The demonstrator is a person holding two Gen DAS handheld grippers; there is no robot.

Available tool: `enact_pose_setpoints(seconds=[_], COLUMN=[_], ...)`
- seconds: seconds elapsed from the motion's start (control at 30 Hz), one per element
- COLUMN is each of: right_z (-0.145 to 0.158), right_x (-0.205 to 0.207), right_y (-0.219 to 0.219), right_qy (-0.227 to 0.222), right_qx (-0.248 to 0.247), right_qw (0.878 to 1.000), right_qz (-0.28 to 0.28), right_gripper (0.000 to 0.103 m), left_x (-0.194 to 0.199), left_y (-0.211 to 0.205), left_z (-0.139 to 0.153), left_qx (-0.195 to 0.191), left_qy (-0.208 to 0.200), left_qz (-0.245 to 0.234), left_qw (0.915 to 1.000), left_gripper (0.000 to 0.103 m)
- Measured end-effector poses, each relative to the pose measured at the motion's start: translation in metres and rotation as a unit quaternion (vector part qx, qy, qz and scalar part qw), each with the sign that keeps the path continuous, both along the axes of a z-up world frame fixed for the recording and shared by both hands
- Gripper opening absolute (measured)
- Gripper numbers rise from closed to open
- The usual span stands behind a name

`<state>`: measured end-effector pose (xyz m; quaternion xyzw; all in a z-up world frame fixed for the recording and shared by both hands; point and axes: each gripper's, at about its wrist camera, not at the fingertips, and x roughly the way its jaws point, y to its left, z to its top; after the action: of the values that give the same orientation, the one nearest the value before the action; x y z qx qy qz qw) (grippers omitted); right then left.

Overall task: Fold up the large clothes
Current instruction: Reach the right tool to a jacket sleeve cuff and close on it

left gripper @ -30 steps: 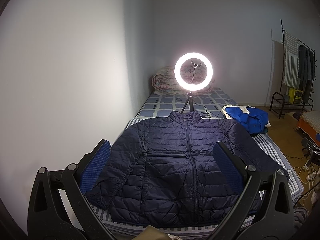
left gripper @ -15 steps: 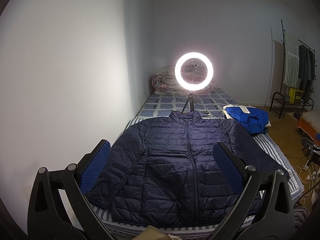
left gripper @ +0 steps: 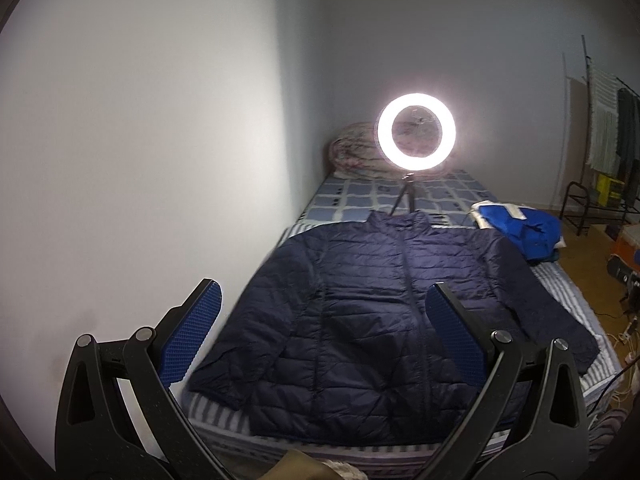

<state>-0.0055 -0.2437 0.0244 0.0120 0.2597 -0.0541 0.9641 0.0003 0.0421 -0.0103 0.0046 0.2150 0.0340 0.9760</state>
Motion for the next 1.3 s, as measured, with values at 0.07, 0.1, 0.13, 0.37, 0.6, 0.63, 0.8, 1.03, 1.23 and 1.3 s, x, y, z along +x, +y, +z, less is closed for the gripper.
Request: enact_pose_setpoints(seconds=[0.07, 0.1, 0.13, 0.37, 0.6, 0.63, 0.8, 1.03, 1.23, 1.3], right_z=[-0.001, -0.002, -0.002, -0.009, -0.032, -0.037, -0.066, -0.122, -0.184, -0.200], right_x=[0.010, 0.014, 0.019, 0.052, 0.100, 0.105, 0.115, 0.129, 0.136, 0.133], right_y=[0.010, 0.016, 0.023, 0.080, 0.165, 0.180, 0.251, 0.345, 0.420, 0.442], right_qy=[-0.002, -0.003, -0.005, -0.030, 0.020, 0.026, 0.063, 0.130, 0.183, 0.195], right_qx=[0.000, 0.001, 0.002, 0.003, 0.023, 0.027, 0.015, -0.014, -0.058, -0.077], right_qw=[1.000, 1.000, 0.999, 0.989, 0.954, 0.945, 0.897, 0.838, 0.794, 0.776], right_qz=[0.017, 0.029, 0.042, 0.144, 0.297, 0.325, 0.438, 0.529, 0.577, 0.594], right_gripper=[0.098, 0.098, 0.098, 0.098, 0.079, 0.077, 0.063, 0.058, 0.055, 0.053], left_x=[-0.003, -0.006, -0.008, -0.035, -0.063, -0.067, -0.083, -0.102, -0.110, -0.110], left_y=[0.013, 0.020, 0.026, 0.066, 0.100, 0.103, 0.117, 0.134, 0.140, 0.141], left_z=[-0.007, -0.009, -0.012, -0.036, -0.063, -0.066, -0.077, -0.089, -0.095, -0.098], left_qx=[-0.002, -0.001, 0.002, 0.011, -0.025, -0.027, -0.043, -0.071, -0.070, -0.073], left_qy=[0.006, 0.008, 0.009, 0.030, 0.057, 0.060, 0.072, 0.092, 0.104, 0.107], left_qz=[0.013, 0.019, 0.026, 0.063, 0.090, 0.095, 0.111, 0.144, 0.162, 0.168], left_qw=[0.9999, 0.9998, 0.9996, 0.9975, 0.9940, 0.9933, 0.9902, 0.9828, 0.9788, 0.9773], left_gripper=[0.103, 0.103, 0.103, 0.103, 0.103, 0.103, 0.098, 0.094, 0.094, 0.093])
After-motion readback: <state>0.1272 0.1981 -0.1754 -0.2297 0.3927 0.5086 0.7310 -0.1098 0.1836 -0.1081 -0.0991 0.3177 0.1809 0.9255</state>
